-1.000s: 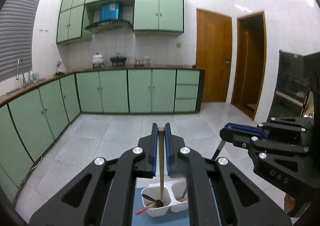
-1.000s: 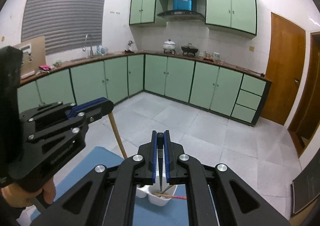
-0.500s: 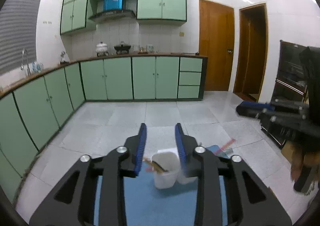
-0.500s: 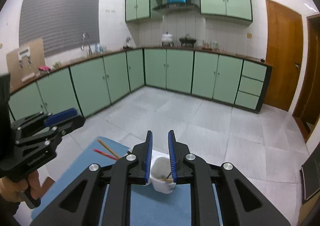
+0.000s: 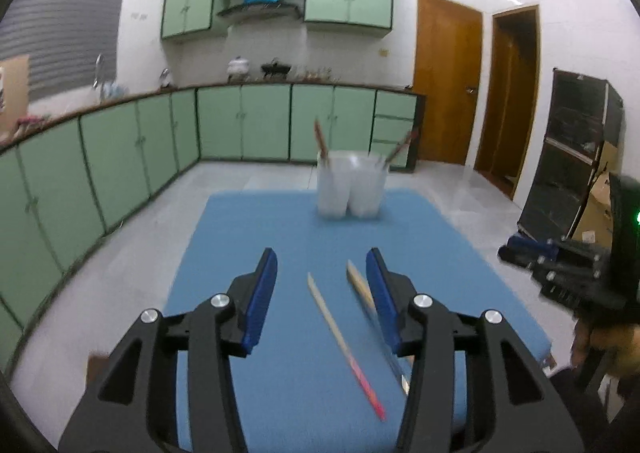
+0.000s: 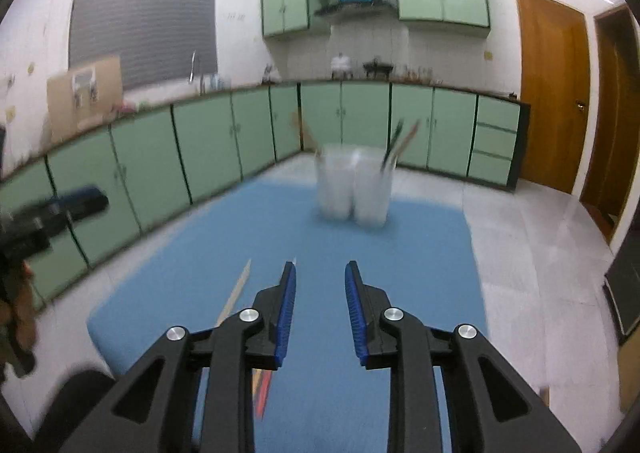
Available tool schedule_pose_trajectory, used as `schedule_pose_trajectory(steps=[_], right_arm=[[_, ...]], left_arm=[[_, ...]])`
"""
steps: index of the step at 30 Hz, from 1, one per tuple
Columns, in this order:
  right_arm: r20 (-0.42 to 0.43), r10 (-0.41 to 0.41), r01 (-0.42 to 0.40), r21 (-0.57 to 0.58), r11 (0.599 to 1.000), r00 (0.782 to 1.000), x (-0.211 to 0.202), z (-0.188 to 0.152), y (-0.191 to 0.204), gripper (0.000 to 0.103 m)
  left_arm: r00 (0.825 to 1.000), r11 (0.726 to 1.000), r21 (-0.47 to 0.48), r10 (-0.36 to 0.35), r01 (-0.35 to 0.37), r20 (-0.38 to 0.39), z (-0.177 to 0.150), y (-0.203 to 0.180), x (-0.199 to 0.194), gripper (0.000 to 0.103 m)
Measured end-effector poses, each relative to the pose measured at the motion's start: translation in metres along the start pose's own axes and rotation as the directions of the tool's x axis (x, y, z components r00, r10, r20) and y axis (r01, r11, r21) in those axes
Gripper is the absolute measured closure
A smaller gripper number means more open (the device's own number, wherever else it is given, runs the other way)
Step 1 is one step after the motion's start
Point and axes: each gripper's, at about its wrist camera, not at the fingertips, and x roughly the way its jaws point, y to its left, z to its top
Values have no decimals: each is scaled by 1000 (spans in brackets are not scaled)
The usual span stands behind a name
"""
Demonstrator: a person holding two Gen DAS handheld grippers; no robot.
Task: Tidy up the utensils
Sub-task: 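Grasp the red-patterned chopstick with the right tool while the left tool grasps another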
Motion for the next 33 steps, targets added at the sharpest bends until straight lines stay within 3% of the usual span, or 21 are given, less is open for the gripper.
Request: schedule_pose_trajectory(steps=[4,9,24,33], right_arm=[[-61,24,-22,35,999,998,11,-58,21,78],[-123,34,-29,47,999,992,29,-88,32,79],[-134,48,-50,-9,999,990,61,-98,39,81],[-115,8,-8,-3,1000,993,66,-98,34,97]], left_arm=[[996,998,-65,10,-15,-84,-53,-7,5,58],[989,999,-45,19,-26,-147,-95,-29,16,58],[972,999,-28,19,-26,-235,-125,-45,53,59],[961,998,-19,44,-52,-273,-129,-47,72,65]])
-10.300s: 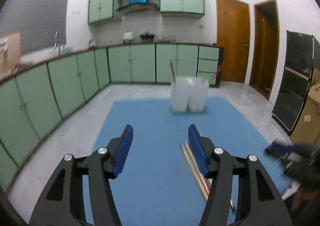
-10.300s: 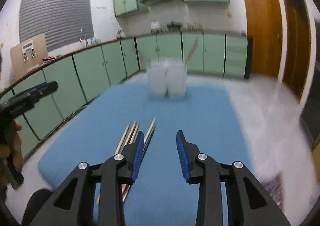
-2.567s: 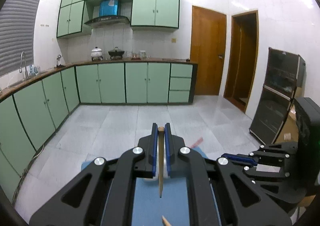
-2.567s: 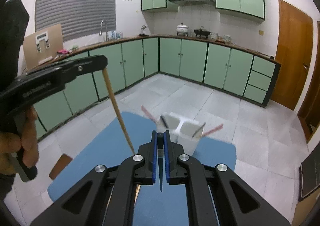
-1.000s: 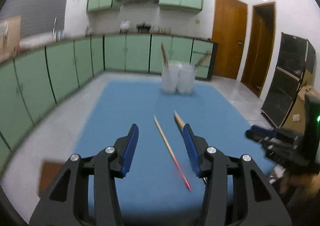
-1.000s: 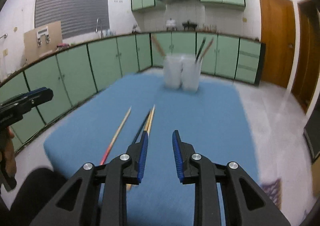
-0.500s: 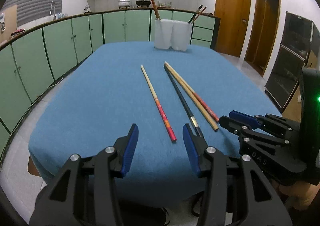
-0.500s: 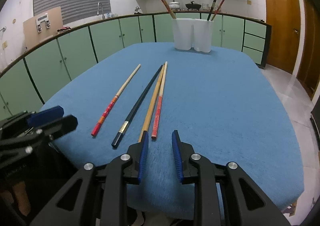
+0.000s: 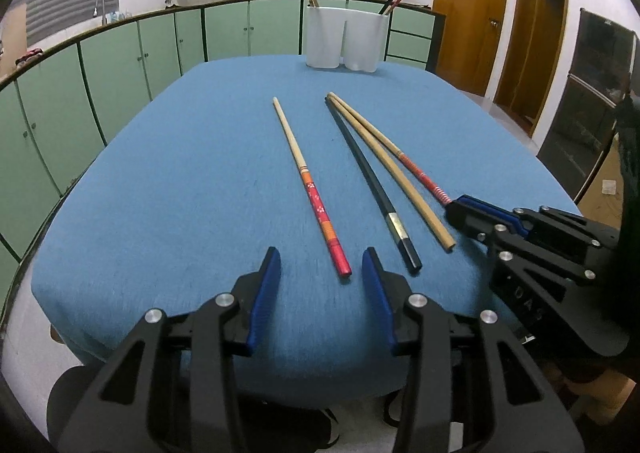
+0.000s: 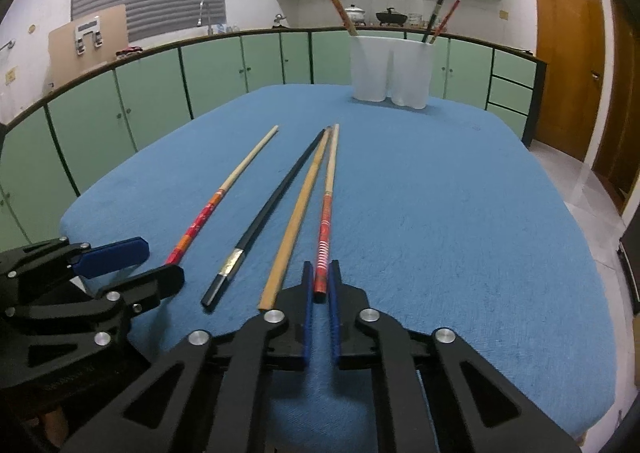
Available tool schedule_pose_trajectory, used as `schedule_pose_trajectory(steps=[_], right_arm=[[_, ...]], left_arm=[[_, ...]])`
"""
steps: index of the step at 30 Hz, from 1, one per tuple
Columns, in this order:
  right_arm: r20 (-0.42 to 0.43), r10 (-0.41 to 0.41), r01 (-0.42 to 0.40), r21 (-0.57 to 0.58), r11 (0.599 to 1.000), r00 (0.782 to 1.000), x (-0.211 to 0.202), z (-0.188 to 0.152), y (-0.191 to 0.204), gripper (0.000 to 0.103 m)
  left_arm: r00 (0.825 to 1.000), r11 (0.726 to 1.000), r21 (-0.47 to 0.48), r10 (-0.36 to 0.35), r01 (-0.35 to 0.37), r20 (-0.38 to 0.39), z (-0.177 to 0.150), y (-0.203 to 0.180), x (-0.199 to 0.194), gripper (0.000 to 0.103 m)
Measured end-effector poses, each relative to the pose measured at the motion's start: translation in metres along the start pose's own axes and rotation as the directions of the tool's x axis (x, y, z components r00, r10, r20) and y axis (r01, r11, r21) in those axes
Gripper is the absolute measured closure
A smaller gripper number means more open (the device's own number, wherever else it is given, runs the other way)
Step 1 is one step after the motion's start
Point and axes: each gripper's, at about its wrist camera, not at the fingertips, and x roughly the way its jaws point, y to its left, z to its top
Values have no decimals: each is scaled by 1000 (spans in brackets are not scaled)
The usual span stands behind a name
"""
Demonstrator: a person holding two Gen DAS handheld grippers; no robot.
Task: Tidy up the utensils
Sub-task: 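Grasp the red-patterned chopstick with the right tool while the left tool grasps another, then carry both chopsticks over the white holder and open both tools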
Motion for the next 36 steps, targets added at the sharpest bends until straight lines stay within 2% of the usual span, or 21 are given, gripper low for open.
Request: schedule_pose_trajectory(steps=[2,4,14,15,17,21,29,36], right_arm=[[1,-12,12,11,1000,1000,-1,0,-3,97],[1,-19,19,18,1000,1000,-1,0,-4,97],[8,-30,30,26,999,1000,0,-3,-2,97],[3,-28,28,35,999,1000,0,-2,-3,97],[-3,-23,23,46,999,1000,-1,-1,-4,97],[-6,-4,4,62,998,1000,-8,1,-3,97],[91,15,-23,86,996,996,-52,27,-3,97],[159,25,-39,85,996,987,-81,65,-2,97]], left_arm=[[1000,1000,-3,19,-19,3,2,2,1,79],[1000,999,-26,29,-29,1,4,8,3,88],[999,999,-40,32,-32,5,1,15,4,89],[1000,999,-40,29,-28,2,1,15,3,90],[1000,999,-41,21,-21,-2,0,15,1,98],[1000,999,-53,3,-3,-3,2,16,-3,98],[997,999,-53,3,1,73,26,20,-40,98],[988,999,-31,-5,10,156,58,23,-71,98]])
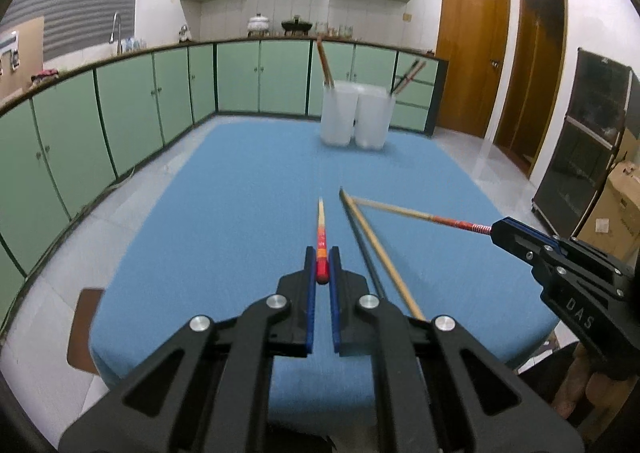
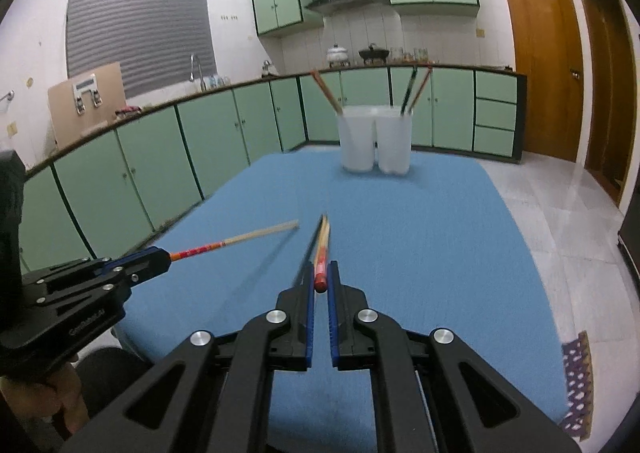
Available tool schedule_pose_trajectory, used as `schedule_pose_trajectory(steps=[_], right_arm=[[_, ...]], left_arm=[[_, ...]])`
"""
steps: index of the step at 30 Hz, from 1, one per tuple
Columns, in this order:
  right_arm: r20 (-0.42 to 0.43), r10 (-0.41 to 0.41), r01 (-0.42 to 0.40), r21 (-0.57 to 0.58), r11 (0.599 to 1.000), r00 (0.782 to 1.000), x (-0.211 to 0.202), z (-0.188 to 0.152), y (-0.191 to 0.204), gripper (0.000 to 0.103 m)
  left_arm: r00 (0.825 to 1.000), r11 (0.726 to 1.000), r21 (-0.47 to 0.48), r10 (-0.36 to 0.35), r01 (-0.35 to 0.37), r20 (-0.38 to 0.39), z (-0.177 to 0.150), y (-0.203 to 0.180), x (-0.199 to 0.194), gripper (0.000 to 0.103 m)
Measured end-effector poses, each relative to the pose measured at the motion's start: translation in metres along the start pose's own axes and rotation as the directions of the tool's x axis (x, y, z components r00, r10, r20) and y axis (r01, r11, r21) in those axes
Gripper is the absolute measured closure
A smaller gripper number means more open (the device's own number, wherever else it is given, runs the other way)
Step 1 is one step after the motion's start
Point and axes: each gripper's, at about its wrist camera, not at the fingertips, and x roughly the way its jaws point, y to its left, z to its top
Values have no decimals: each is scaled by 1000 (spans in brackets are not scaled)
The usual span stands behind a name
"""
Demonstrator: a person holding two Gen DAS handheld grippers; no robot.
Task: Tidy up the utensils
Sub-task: 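Carry both chopsticks over the white holder and open both tools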
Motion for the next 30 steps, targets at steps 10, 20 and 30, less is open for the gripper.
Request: schedule_pose_trajectory(steps=[10,20,30], right_arm=[[-1,21,-21,-85,996,1000,16,75,6,97],[-71,34,-45,-166,985,997,61,140,13,97],[-119,47,-67,-171,983,992,82,179,1,97]], left_arm=[[998,998,65,-26,23,56,62,3,0,98],[996,994,64,-91,89,18,125,14,32,98],[992,988,86,-128,126,20,166,14,48,98]])
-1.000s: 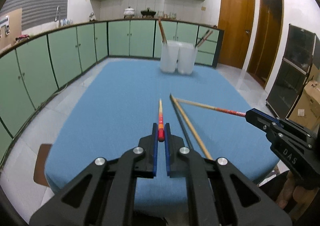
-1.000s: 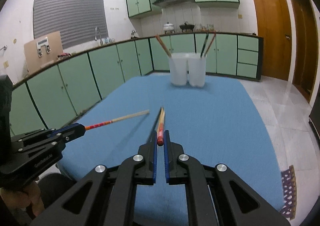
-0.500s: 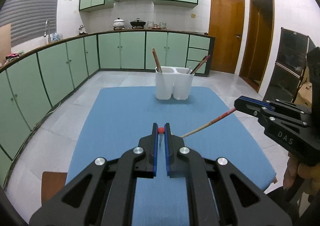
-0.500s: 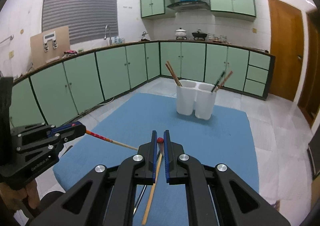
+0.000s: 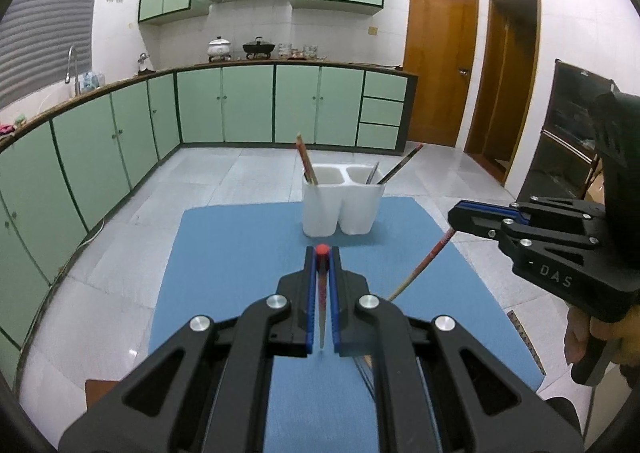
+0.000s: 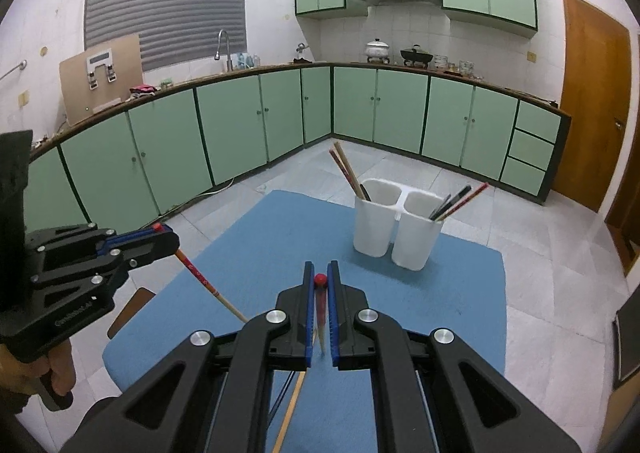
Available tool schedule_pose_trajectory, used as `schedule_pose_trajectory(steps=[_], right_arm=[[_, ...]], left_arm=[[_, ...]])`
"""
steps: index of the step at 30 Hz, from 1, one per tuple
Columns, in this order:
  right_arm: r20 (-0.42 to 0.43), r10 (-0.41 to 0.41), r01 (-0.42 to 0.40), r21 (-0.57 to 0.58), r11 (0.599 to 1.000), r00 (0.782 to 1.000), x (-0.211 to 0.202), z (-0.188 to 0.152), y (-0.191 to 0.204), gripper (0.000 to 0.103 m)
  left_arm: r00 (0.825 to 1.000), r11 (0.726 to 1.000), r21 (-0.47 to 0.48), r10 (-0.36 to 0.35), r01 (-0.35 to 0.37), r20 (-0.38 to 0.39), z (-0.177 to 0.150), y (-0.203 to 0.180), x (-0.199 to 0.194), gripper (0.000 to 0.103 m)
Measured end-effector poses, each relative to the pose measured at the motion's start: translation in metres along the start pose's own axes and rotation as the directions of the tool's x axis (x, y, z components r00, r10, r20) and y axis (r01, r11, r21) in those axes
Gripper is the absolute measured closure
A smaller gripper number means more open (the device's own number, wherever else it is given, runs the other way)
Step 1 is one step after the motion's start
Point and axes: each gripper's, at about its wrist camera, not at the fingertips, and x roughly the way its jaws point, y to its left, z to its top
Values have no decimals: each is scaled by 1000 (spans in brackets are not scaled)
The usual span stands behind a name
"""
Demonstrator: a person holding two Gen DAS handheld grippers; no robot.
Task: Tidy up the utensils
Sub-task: 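Carry both chopsticks over the white holder and open both tools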
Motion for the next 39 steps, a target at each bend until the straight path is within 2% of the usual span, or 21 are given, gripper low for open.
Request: schedule_pose_trajectory(steps=[5,12,16,21,24,28,34,39], right_arm=[[-3,-3,3,-11,1000,1000,-1,22,-3,97],[69,-61,63,-27,998,996,-22,83,-25,97],[112,-102,104,-9,995,988,-27,124,-45,97],[134,-153,153,11,988,979,-8,164,-70,97],[117,-164,163,16,987,980,16,171,-82,97],[70,-162,161,26,987,984,58,163,-99,97],[1,-146,146,60,987,989,108,136,-123,97],[-27,-125,127,78,989,992,123,119,-130,97]], left_arm=[[999,1000,12,-20,19,27,23,-5,2,98],[992,999,36,-33,29,120,90,-17,6,98],[979,998,53,-32,21,203,135,-28,9,98],[959,999,47,-21,8,281,178,-38,27,98],[953,999,47,-17,3,303,195,-42,55,98],[954,998,64,-7,-13,300,196,-47,100,98],[976,996,78,21,-39,218,166,-43,170,97],[984,994,97,30,-48,178,148,-37,192,95]])
